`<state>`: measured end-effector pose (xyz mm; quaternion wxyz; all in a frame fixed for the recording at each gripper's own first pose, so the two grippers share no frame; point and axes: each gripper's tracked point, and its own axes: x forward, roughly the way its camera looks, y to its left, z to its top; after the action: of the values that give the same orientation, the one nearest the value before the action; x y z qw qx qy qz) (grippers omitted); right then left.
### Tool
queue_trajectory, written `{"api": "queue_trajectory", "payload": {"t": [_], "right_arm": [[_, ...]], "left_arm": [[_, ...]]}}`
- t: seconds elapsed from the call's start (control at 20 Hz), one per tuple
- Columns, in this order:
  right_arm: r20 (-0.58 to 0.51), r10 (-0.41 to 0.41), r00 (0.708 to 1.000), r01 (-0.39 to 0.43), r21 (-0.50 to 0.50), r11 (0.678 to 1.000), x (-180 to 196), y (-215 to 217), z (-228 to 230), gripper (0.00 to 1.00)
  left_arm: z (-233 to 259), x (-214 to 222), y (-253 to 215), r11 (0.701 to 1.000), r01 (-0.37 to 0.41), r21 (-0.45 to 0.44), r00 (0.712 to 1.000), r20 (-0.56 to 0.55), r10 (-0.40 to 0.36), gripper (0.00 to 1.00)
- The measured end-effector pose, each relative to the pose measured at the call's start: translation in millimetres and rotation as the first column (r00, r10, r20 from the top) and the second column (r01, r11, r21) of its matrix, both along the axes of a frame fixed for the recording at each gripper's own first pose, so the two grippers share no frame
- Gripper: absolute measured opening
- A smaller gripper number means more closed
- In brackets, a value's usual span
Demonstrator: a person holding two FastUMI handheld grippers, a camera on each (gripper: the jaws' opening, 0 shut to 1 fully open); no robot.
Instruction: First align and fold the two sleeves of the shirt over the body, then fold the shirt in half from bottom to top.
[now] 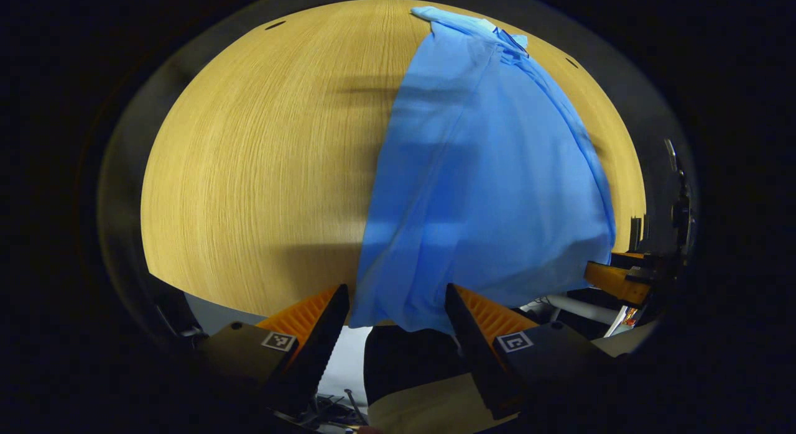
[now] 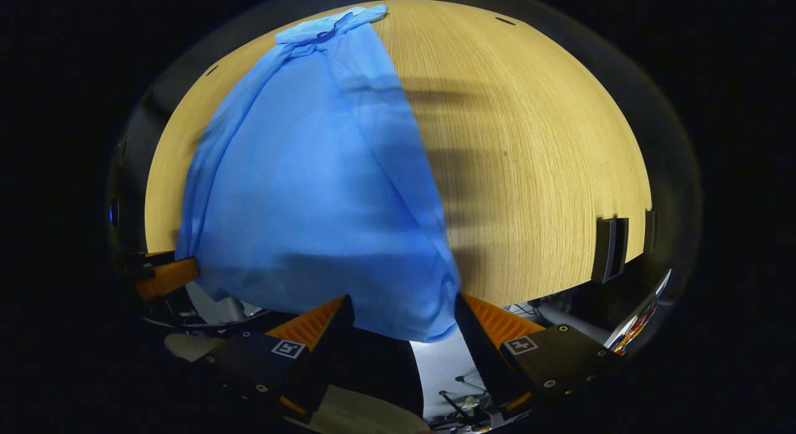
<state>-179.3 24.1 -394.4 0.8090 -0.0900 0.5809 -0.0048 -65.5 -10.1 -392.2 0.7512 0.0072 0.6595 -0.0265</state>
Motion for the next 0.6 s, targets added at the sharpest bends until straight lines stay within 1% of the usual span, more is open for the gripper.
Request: {"api": "queue_trajectory", "payload": {"t": [0.15, 0.45, 0.55, 0.6], "right_arm": [[0.001, 0.009, 1.0, -0.009, -0.011, 1.0, -1.8, -1.3, -2.5, 0.99], [-0.003, 0.029, 1.0, -0.029, -0.046, 0.998, -3.7, -5.5, -3.1, 0.96], [-0.001, 0.036, 0.999, -0.036, -0.049, 0.998, -3.1, -7.2, -3.3, 0.92], [0.001, 0.035, 0.999, -0.035, -0.048, 0.998, -3.2, -8.1, -3.7, 0.84]], "left_arm": [[-6.1, -3.4, 0.4, 1.0, -0.01, 0.016, 1.0, -0.011, 0.01, 1.0], [-9.7, -3.0, -0.1, 0.998, 0.008, 0.067, 1.0, 0.001, -0.009, 1.0], [-9.8, -3.8, -1.2, 0.997, 0.013, 0.081, 1.0, 0.0, -0.013, 1.0], [-9.5, -3.1, -1.2, 0.997, 0.008, 0.082, 1.0, -0.001, -0.008, 0.99]]}}
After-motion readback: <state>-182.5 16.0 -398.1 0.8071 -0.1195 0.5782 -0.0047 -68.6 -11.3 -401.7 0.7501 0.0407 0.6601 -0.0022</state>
